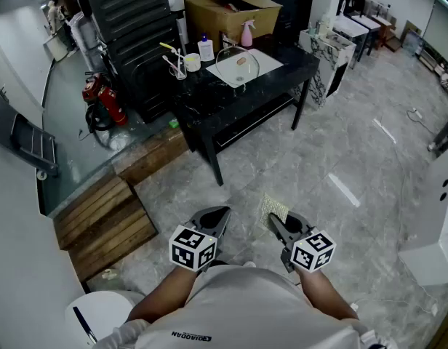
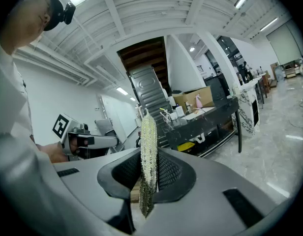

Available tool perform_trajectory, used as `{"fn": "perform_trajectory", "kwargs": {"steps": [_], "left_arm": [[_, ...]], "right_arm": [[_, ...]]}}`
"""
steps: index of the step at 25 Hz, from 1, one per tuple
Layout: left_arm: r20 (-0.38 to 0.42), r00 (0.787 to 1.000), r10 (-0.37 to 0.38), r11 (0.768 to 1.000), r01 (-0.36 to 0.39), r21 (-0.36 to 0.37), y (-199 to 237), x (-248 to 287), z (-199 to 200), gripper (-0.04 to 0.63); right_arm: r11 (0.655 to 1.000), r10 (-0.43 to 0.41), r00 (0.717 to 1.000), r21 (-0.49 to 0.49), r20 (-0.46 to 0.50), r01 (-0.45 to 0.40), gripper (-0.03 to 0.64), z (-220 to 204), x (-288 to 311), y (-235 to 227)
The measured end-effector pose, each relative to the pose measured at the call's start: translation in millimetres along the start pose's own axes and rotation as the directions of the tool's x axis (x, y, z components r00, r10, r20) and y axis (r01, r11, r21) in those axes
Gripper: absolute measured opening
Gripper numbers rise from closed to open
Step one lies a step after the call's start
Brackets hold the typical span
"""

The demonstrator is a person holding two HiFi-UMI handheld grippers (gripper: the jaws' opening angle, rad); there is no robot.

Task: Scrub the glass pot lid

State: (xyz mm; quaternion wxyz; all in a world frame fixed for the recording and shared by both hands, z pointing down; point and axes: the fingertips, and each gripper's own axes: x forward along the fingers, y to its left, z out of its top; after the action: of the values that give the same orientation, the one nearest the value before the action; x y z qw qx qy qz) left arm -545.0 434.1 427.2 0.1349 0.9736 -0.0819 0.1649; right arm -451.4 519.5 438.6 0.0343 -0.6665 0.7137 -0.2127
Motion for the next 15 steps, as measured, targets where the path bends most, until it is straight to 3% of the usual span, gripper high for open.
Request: {"fn": "perform_trajectory", "kwargs": {"steps": [15], "left_arm": [[-0.025, 0.999, -0.025, 0.999, 0.024, -0.037, -4.0, 15.4, -2.6, 0.015]], "right_arm": [[0.999, 0.014, 1.000, 0.029, 0.007, -0.014, 0.083, 0.6, -1.7, -5.7]]}}
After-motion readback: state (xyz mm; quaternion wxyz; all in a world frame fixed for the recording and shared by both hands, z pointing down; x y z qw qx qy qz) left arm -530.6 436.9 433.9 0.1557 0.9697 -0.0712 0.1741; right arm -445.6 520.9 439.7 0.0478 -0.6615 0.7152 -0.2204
